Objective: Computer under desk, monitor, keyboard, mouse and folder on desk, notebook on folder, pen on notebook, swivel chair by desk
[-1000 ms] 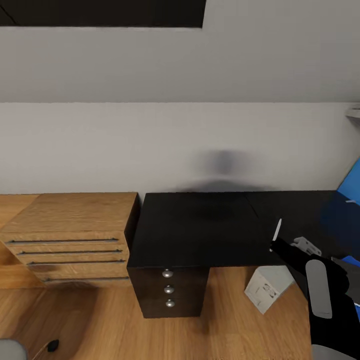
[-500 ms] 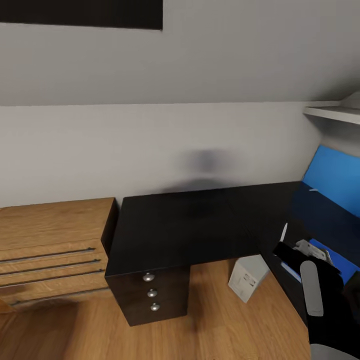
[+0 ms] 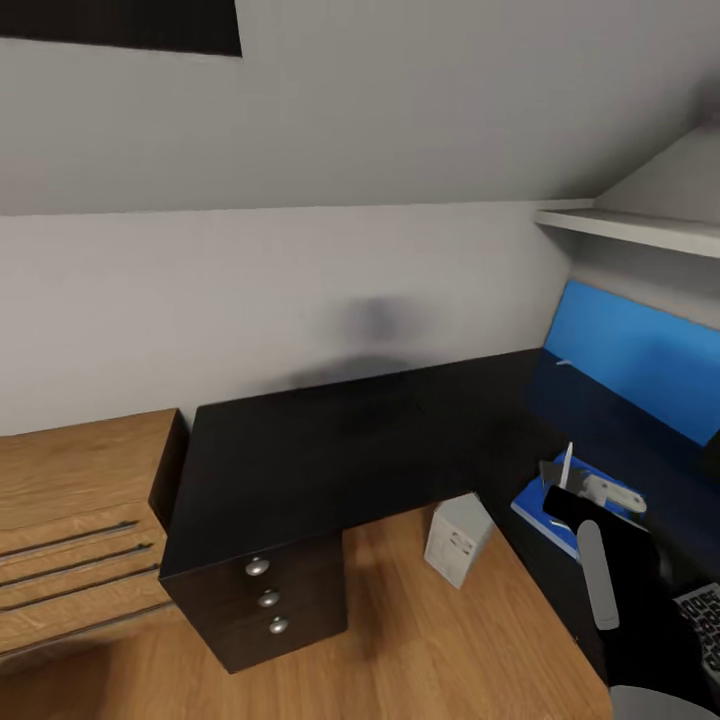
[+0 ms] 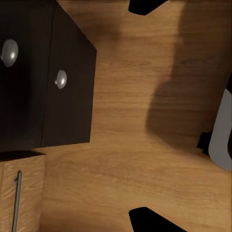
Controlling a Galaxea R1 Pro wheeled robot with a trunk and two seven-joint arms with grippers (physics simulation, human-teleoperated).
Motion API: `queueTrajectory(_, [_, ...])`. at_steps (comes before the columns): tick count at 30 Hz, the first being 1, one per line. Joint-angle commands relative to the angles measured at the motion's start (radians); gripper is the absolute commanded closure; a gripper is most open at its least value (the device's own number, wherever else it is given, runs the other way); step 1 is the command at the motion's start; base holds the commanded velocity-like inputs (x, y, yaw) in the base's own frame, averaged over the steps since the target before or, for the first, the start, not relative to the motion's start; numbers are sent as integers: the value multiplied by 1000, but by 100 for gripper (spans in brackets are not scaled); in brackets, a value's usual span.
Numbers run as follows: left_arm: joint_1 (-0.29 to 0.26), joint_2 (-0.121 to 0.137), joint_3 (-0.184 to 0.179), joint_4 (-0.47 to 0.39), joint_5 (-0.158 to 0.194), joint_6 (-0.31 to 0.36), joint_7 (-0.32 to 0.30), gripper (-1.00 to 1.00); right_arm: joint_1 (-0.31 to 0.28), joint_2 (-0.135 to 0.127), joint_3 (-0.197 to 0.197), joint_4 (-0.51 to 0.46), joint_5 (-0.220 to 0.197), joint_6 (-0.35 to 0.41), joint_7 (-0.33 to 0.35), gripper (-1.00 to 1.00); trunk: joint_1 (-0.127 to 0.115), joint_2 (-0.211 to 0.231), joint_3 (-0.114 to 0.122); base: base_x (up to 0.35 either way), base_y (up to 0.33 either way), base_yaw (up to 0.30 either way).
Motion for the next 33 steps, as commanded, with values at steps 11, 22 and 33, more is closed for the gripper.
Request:
queueTrajectory(11, [0,1,-5,12,9,-6,8,-100,-1,0,28,-16,-1,1,6,100,0,-1,1,0,0,-96])
queueTrajectory(22, [0,1,-5,14,7,-6,7,-100,-1,-5,34,-9,0,0,9,100,0,-1,1,63,-180,-2])
queueTrajectory(33, [0,1,-4,14,6,-8,8,-100,-14,-90,35,175,5,-42,9,100,0,-1,1,85,-223,0])
